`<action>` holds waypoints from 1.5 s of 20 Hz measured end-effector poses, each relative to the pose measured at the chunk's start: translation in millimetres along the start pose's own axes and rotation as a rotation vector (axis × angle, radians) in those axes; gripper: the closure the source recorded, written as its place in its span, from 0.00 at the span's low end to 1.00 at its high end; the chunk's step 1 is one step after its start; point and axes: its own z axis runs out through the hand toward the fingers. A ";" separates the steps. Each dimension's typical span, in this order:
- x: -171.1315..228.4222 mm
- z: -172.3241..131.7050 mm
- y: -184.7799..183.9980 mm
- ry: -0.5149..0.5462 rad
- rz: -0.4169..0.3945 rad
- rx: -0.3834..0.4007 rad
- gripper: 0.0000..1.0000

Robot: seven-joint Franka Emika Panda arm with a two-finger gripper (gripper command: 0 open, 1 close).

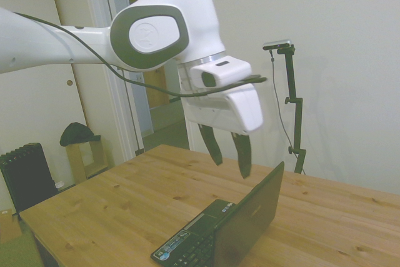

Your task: Close the laptop

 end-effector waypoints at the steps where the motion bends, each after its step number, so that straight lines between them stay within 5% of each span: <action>1: 15.9 7.0 13.0 -0.006 0.014 -0.005 0.00; 6: 78.4 36.7 46.1 -0.023 0.050 -0.019 0.00; 12: 79.6 112.4 -8.6 -0.085 -0.027 -0.084 0.00; 13: 76.7 118.2 -16.3 -0.090 -0.039 -0.087 1.00; 30: 58.4 116.6 -27.0 -0.097 -0.071 -0.074 1.00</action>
